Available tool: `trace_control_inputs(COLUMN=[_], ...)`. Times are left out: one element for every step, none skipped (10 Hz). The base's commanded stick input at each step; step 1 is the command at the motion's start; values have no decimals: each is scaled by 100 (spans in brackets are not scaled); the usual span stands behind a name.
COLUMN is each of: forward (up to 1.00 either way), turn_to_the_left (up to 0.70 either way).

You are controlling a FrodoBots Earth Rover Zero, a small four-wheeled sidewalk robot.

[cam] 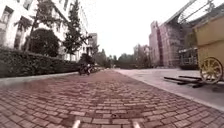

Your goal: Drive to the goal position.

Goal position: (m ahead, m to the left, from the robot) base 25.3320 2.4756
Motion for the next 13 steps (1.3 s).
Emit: trace_control_inputs(forward=[70,70,70,70,70,70,70,70,70,70,70,70,70], turn_to_the_left=[0,0,-3,-11,-11,-10,-4,0,0,0,0,0,0])
